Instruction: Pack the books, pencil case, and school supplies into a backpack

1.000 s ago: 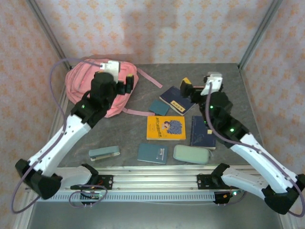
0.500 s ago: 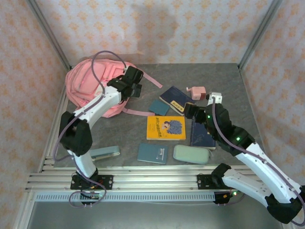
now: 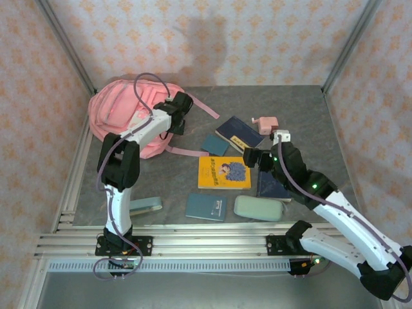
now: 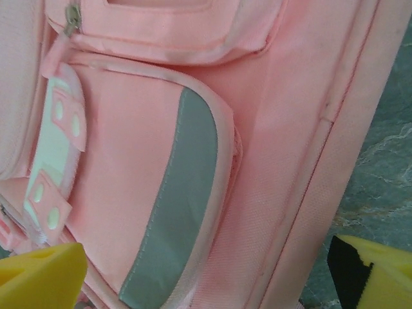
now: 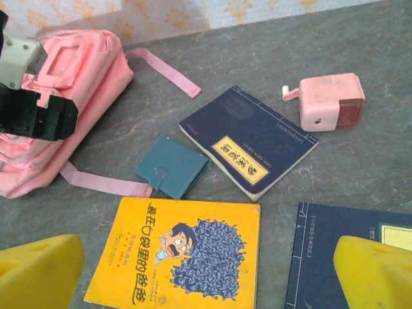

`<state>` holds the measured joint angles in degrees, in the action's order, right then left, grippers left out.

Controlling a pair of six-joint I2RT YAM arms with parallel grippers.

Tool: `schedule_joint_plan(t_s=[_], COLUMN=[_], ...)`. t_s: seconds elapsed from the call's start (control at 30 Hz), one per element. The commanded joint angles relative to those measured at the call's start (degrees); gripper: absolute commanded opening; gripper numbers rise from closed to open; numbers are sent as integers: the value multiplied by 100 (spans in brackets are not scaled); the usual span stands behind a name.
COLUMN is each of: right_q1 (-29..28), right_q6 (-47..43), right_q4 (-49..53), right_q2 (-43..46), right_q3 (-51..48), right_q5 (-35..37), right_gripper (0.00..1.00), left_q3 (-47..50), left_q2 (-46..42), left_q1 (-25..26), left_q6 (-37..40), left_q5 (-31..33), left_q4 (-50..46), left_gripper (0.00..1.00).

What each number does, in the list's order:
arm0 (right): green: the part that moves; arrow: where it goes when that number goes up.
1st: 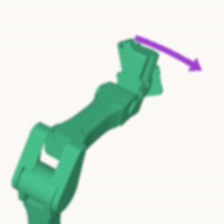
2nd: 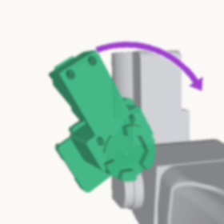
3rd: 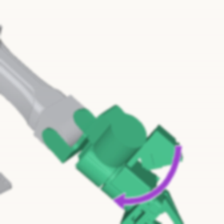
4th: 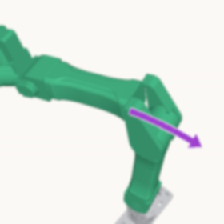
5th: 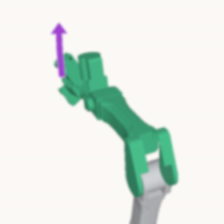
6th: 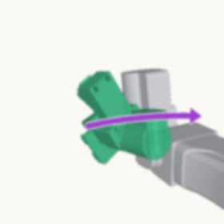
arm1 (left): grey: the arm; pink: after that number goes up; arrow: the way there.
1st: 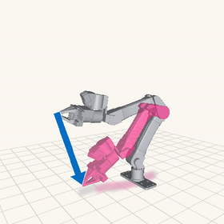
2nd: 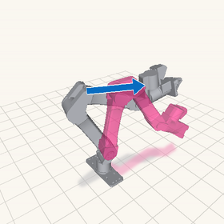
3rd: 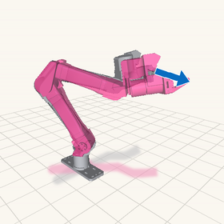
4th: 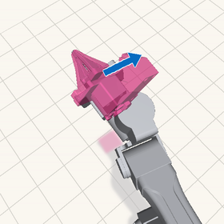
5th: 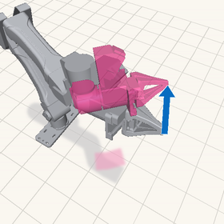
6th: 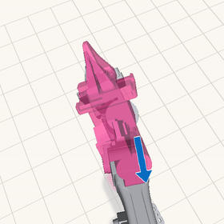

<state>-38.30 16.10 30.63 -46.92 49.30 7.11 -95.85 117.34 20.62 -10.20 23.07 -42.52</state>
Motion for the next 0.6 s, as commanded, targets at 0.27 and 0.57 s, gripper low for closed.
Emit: schedule_joint_plan(t_s=[0.27, 0.57], right_q1=[-2, 7], right_q6=[208, 338], right_q4=[-345, -391], right_q2=[15, 116], right_q3=[-295, -387], right_q5=[-213, -292], right_gripper=[99, 94], left_q3=[-217, -413], left_q2=[450, -405], left_q1=[-72, -198], left_q6=[-257, -703], left_q5=[868, 250], left_q4=[-378, -781], left_gripper=[20, 0])
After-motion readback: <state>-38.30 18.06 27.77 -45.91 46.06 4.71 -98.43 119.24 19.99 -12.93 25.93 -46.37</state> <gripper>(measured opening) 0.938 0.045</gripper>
